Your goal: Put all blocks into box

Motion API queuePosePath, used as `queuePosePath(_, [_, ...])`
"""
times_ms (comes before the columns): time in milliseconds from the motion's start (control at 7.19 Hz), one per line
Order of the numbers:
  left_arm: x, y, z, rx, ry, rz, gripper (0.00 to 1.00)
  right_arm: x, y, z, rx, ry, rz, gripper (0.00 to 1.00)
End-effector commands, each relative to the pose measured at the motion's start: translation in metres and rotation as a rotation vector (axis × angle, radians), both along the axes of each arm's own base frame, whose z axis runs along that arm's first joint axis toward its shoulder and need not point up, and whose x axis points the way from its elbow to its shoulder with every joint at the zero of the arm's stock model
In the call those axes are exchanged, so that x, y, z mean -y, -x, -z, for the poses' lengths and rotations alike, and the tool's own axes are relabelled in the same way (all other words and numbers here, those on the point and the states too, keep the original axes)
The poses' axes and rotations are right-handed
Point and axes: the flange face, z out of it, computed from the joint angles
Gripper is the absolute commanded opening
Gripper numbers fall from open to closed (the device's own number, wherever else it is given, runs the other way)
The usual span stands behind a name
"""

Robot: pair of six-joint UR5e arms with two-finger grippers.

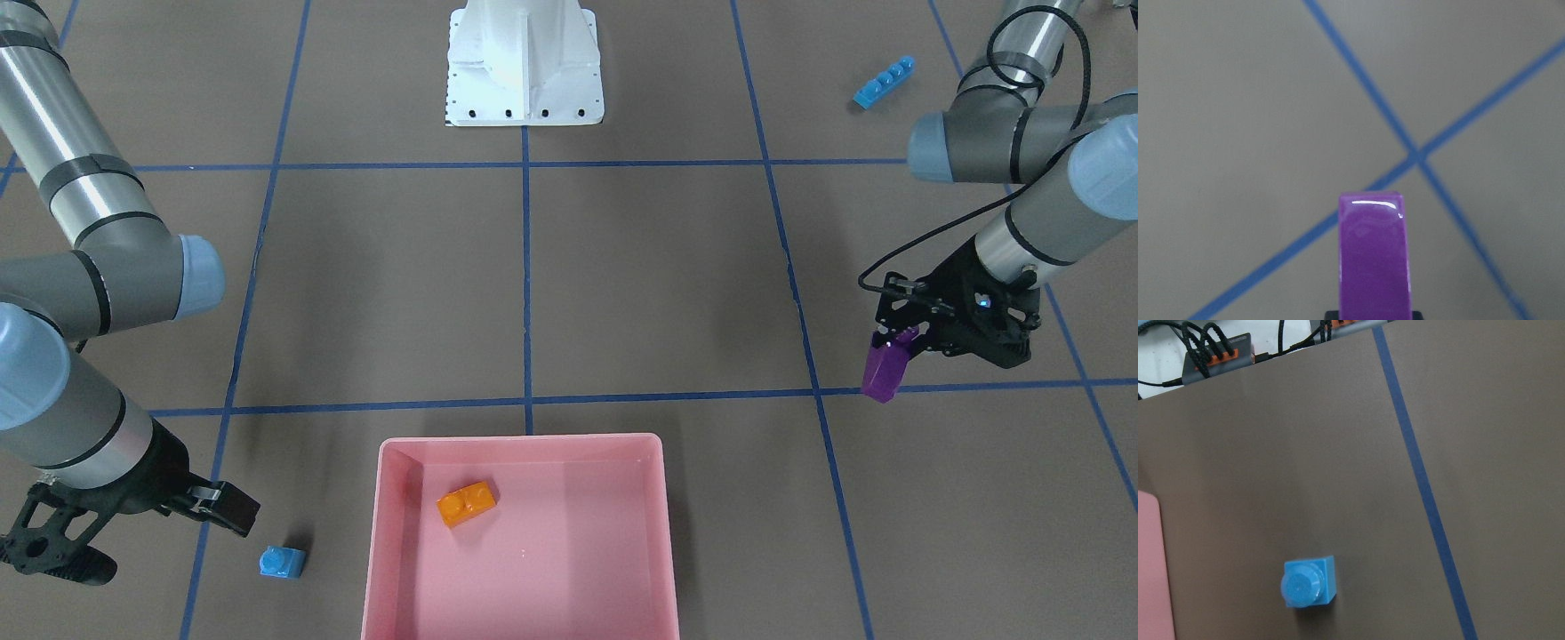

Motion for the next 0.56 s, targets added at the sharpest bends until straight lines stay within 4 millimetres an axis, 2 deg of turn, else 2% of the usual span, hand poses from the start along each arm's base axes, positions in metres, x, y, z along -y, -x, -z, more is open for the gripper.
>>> queuePosePath(0, [0.060, -0.057, 0.116, -0.067, 0.165, 0.125, 0.00, 0.010, 0.040, -0.006, -0.051, -0.060, -0.016, 1.00])
queuePosePath(139, [0.061, -0.100, 0.149, -0.080, 0.205, 0.123, 0.00, 0.015, 0.052, -0.010, -0.072, -0.071, -0.027, 1.00])
queuePosePath(278, [0.067, -0.126, 0.185, -0.081, 0.219, 0.170, 0.00, 0.022, 0.061, 0.000, -0.074, -0.070, -0.023, 1.00])
queuePosePath(417, [0.072, -0.160, 0.200, -0.067, 0.233, 0.179, 0.00, 0.025, 0.069, -0.008, -0.080, -0.062, -0.019, 1.00])
